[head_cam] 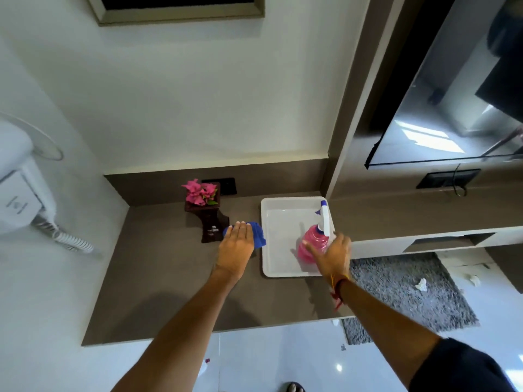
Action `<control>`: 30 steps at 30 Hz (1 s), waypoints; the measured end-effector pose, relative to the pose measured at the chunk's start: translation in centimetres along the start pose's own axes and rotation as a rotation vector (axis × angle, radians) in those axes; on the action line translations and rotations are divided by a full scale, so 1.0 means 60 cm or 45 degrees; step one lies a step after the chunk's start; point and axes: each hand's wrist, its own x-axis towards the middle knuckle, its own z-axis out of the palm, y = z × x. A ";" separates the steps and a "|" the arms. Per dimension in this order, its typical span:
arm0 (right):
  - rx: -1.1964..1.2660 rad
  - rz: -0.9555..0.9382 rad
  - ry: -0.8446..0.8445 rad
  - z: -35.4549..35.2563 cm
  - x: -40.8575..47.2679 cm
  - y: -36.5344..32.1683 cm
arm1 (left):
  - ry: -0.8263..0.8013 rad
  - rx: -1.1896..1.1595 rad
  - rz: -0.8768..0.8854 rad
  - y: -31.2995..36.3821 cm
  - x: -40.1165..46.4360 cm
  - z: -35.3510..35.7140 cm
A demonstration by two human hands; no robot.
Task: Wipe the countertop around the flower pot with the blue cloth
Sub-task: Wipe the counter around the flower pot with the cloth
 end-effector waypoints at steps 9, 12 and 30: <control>-0.195 -0.458 -0.349 0.116 -0.077 -0.141 | -0.132 -0.053 -0.101 -0.061 -0.060 0.003; -0.413 -0.764 -0.509 0.123 -0.032 -0.255 | -0.075 -0.059 -0.129 -0.090 -0.085 0.007; -1.039 -0.943 -0.811 0.210 0.047 -0.471 | 0.059 -0.066 -0.161 -0.187 -0.130 0.054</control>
